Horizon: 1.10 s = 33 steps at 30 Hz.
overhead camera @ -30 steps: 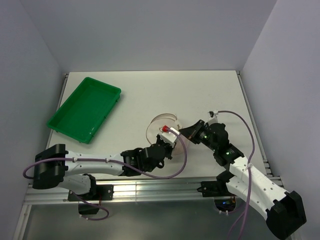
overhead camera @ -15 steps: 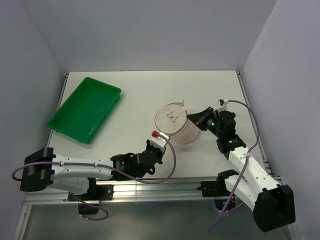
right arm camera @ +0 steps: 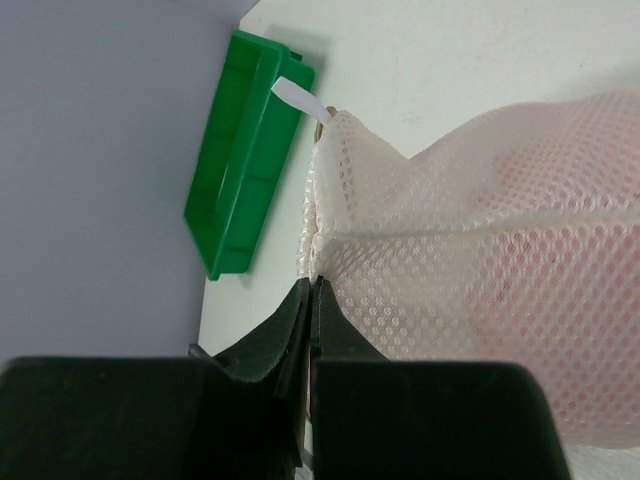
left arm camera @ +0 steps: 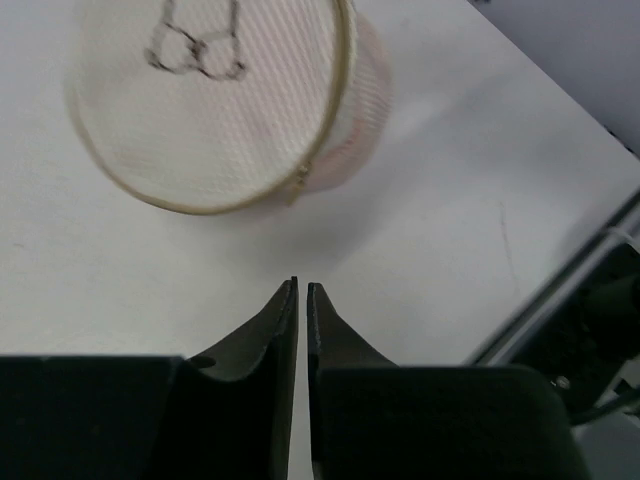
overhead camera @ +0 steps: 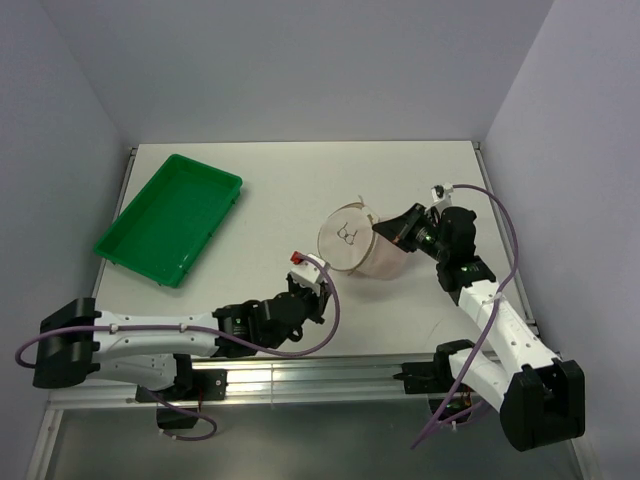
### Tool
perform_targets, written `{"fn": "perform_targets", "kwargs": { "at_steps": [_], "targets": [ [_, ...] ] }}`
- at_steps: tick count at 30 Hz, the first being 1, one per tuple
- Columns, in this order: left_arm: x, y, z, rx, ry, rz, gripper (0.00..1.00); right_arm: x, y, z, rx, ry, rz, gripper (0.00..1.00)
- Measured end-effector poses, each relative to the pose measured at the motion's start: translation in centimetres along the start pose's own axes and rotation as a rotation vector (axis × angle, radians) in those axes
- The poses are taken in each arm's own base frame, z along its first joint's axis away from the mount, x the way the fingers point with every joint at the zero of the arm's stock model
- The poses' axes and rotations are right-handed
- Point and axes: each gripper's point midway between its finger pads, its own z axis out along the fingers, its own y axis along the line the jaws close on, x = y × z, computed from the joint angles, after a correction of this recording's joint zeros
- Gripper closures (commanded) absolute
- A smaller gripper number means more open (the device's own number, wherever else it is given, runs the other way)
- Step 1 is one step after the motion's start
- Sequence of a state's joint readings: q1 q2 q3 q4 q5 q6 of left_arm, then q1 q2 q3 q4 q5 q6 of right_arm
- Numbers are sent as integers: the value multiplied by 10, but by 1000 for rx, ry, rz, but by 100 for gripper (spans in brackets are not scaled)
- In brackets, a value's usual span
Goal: Place the bra in the laundry bag and zip it closed
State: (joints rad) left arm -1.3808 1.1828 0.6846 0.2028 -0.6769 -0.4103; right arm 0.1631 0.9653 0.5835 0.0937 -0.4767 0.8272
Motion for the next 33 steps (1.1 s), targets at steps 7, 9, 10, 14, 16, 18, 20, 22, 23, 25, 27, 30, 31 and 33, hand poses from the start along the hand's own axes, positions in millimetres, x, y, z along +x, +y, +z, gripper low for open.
{"fn": "perform_targets", "kwargs": {
  "at_steps": [7,9,10,14,16,18,20,22,23,25,27,30,31,33],
  "targets": [
    [47,-30,22,160,120,-144,43,-1,7,-4,-22,-6,-9,100],
    [51,-34,26,178,134,-184,34,0,7,-5,-25,-1,-8,100],
    [50,-35,29,183,133,-213,32,1,7,-5,-27,2,-8,100],
    [41,-18,41,174,99,-341,31,5,5,-5,-30,14,-6,100],
    [39,0,48,146,78,-386,31,7,3,-5,-29,19,-4,100],
    [39,6,52,139,71,-402,31,7,4,-5,-32,20,-5,100],
    [39,1,54,165,68,-412,32,7,4,-5,-35,20,-5,100],
    [41,-3,57,189,74,-416,34,8,5,-5,-39,21,-6,100],
    [44,-6,58,201,83,-417,35,8,5,-5,-40,22,-3,100],
    [50,-10,60,219,100,-419,35,10,4,-5,-40,25,-2,100],
    [53,-12,61,233,109,-421,36,10,4,-6,-41,25,-2,100],
    [49,-15,61,250,97,-433,37,10,5,-6,-44,25,0,100],
    [46,-16,61,254,89,-437,38,10,5,-6,-46,25,0,100],
    [42,-17,62,260,75,-444,38,10,5,-6,-48,25,2,100]
  ]
}}
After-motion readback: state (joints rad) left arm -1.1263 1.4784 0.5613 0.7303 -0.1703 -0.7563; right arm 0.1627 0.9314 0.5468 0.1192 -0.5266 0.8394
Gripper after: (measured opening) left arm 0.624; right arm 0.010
